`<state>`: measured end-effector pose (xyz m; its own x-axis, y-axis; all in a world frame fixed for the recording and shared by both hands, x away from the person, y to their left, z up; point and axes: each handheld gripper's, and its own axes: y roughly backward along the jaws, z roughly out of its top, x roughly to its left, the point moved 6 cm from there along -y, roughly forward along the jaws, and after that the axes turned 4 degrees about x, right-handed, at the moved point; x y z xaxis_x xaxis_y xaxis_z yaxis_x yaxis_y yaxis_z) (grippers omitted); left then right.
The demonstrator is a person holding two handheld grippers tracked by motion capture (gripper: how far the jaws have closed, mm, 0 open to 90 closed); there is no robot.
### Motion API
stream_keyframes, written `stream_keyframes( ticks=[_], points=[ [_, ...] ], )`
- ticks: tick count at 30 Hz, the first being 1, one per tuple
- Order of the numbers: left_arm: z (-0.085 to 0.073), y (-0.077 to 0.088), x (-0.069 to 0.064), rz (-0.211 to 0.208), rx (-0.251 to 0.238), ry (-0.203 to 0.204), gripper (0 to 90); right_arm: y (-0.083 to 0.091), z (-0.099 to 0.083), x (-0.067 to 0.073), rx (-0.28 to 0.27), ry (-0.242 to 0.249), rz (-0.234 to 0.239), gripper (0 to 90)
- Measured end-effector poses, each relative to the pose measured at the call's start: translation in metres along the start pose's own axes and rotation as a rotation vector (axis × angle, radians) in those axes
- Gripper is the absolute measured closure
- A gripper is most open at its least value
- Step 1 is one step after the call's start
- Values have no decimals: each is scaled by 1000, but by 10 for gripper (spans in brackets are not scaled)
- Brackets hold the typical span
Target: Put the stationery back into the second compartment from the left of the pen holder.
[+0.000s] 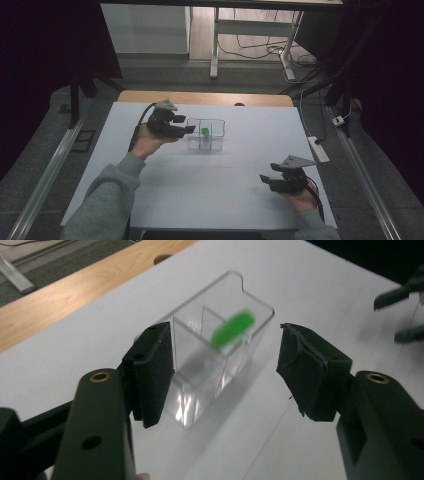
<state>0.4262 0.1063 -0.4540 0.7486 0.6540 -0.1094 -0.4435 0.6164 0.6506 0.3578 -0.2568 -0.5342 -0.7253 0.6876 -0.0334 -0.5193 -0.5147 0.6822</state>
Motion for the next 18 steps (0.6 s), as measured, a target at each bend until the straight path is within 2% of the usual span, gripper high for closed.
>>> stream_keyframes(
  ticks=[8, 12, 18],
  points=[
    [-52, 20, -2, 15, 2, 23, 400, 2, -3, -4, 1, -11, -9, 370],
    [-77, 29, -5, -2, 0, 30, 399, 2, -4, -6, 0, -13, -12, 370],
    [-112, 37, -10, -4, 0, 47, 401, 2, -5, -7, 3, -16, -19, 369]
  ],
)
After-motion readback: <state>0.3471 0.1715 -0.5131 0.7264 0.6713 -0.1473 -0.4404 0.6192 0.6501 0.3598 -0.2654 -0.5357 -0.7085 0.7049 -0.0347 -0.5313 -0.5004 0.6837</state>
